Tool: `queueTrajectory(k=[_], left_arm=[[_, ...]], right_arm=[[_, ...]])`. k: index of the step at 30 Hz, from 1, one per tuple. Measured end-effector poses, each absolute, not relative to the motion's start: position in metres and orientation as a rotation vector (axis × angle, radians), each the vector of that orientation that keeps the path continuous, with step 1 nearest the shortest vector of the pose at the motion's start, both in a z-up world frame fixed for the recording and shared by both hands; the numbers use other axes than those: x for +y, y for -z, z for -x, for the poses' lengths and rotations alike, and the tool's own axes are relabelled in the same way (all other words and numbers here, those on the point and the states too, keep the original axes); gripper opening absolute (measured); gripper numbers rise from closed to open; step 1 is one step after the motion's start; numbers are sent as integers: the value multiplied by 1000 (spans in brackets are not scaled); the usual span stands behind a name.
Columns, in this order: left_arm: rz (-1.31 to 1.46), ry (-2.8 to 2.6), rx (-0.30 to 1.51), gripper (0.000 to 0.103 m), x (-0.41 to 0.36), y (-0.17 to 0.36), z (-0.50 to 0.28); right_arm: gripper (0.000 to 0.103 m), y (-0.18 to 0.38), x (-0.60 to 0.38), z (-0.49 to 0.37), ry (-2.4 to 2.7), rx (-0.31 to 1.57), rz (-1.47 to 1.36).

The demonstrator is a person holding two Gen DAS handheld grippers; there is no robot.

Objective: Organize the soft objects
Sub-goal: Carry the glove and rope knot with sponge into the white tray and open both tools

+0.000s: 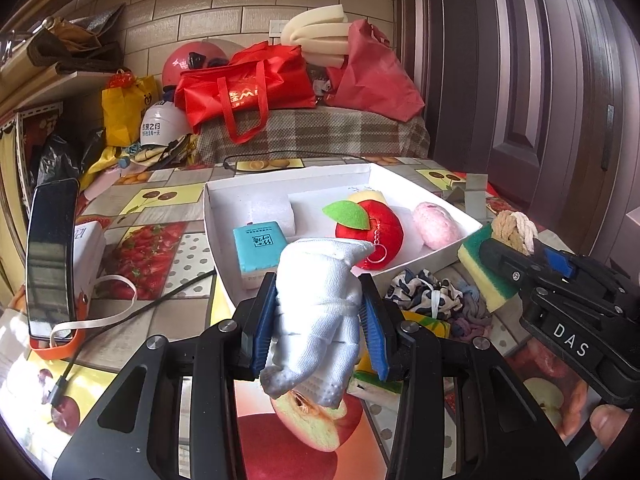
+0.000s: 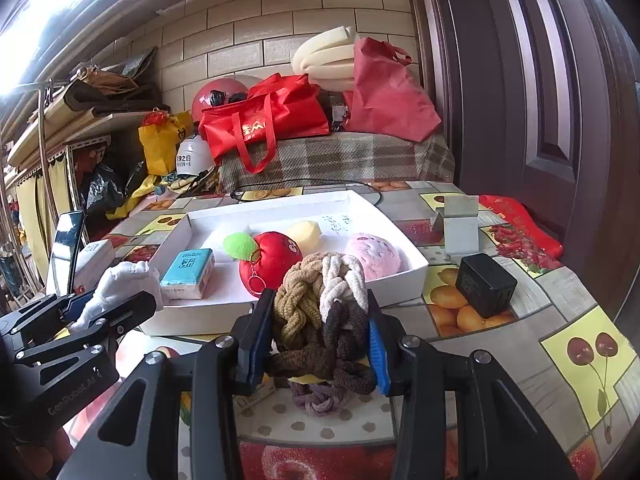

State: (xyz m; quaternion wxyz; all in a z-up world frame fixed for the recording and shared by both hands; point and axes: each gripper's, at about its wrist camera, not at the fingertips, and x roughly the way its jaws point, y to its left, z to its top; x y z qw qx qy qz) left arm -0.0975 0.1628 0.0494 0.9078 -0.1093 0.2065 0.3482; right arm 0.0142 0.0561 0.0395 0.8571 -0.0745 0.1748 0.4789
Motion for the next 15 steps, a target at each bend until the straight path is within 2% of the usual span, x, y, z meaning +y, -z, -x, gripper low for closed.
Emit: queueTrajectory(k=[15], left_arm=[[240,-777,433,39,197,-50,81]], right_arm=[[42,-40,95,-16,-1021,352,207]])
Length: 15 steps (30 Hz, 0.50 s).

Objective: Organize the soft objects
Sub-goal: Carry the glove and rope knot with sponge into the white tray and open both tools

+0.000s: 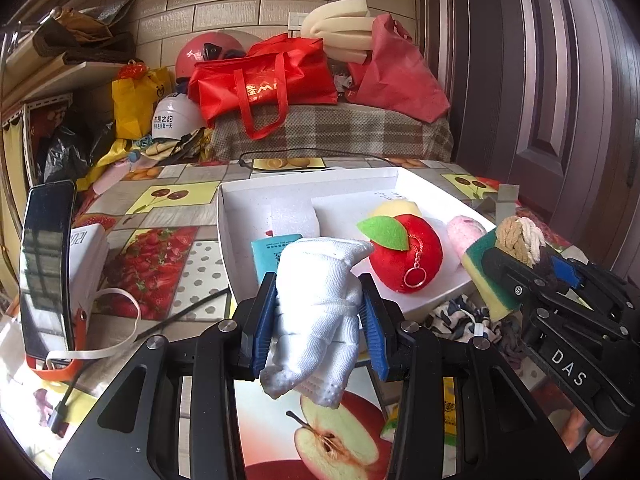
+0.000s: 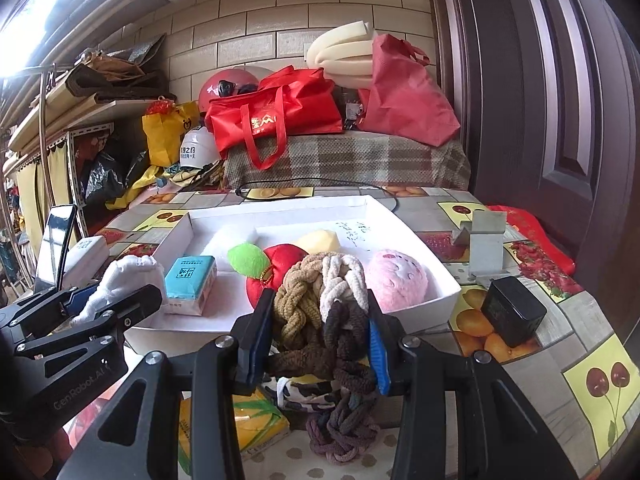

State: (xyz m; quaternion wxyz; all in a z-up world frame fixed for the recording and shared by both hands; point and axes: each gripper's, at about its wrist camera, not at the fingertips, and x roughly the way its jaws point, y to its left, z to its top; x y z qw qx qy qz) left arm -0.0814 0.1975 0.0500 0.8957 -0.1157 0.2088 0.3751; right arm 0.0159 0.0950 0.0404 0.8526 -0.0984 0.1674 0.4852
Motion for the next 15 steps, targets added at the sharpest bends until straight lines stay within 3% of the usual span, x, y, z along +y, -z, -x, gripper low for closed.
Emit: queueTrajectory(k=[15], left_arm=[[244,-826,434,39,230,-50,69]], right_arm=[[43,-40,131,-21,-1035,362,248]])
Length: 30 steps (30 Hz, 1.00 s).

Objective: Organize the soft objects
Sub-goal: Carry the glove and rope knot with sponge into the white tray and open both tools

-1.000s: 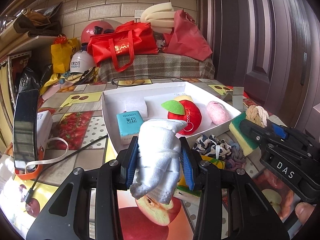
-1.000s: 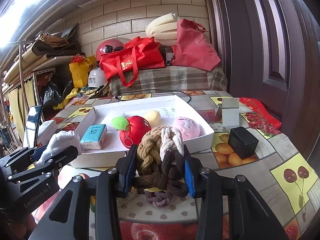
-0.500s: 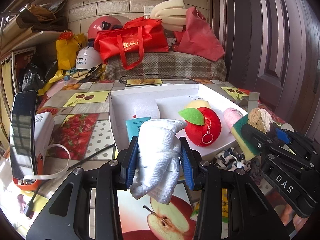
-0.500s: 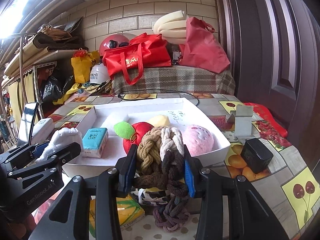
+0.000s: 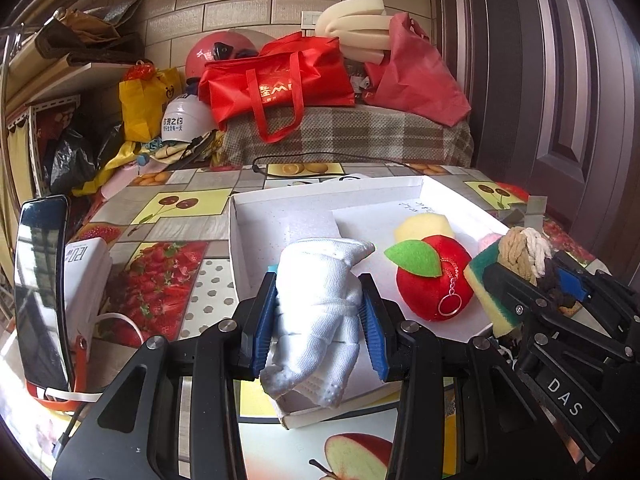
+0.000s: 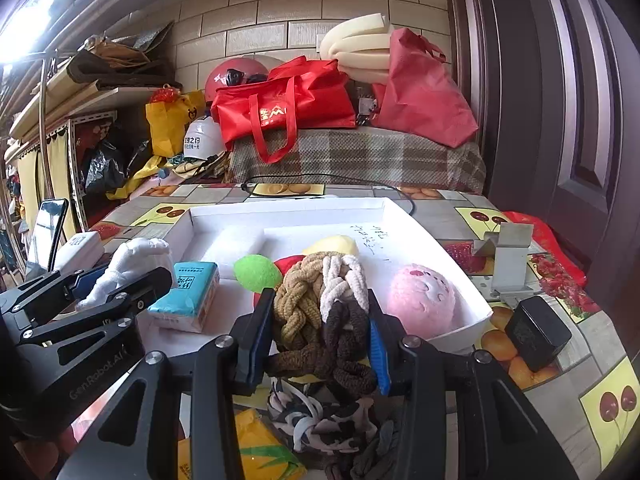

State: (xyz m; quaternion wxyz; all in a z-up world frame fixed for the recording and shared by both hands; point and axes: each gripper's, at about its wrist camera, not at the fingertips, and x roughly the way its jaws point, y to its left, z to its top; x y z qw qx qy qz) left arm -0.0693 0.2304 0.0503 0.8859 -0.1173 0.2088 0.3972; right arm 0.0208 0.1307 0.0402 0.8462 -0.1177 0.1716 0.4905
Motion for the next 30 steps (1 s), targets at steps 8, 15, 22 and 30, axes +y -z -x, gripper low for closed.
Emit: queueTrajectory(k=[8,15,22,30], left_arm=[[260,-841,439,39,246,-50,62],[321,-841,460,39,264,-46,60],[314,-852,450,39,267,-47,56],[288,-873,465,39,276,-47,46]], right_arm=[[44,-37,151,-30,-1046,405,270],[43,-34,165,-51,-1024,490,238],[43,-29,172,-69,-989,583,197],[43,-29,166,-82,-887,600,141]])
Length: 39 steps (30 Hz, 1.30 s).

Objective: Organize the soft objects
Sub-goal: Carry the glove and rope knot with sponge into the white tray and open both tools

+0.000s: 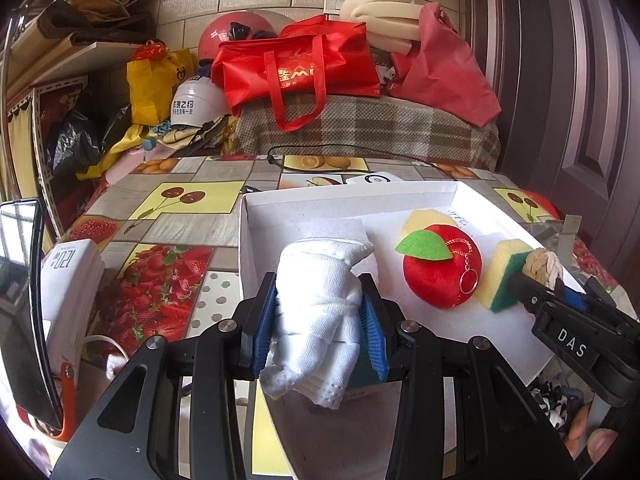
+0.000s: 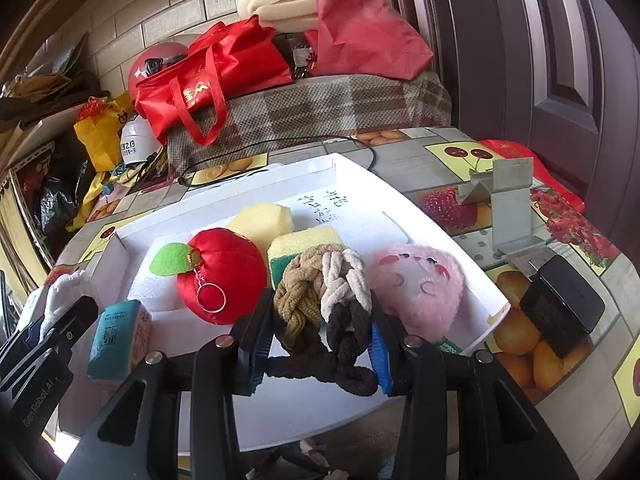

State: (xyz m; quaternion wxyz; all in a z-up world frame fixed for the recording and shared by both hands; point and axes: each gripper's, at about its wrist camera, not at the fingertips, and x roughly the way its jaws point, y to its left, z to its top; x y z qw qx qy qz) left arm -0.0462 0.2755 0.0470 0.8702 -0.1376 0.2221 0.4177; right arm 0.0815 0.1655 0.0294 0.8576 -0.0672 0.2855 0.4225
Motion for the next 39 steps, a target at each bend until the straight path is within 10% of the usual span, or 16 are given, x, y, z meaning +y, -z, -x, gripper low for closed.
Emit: queueTrajectory(k=[34,39], left_arm=[[190,-872,492,39,279,-47,21],[237,-897,471,44,284,-47,29]], right_arm=[[44,-42,184,-40,-976,390,276],[69,-40,184,-45,-940,412,273]])
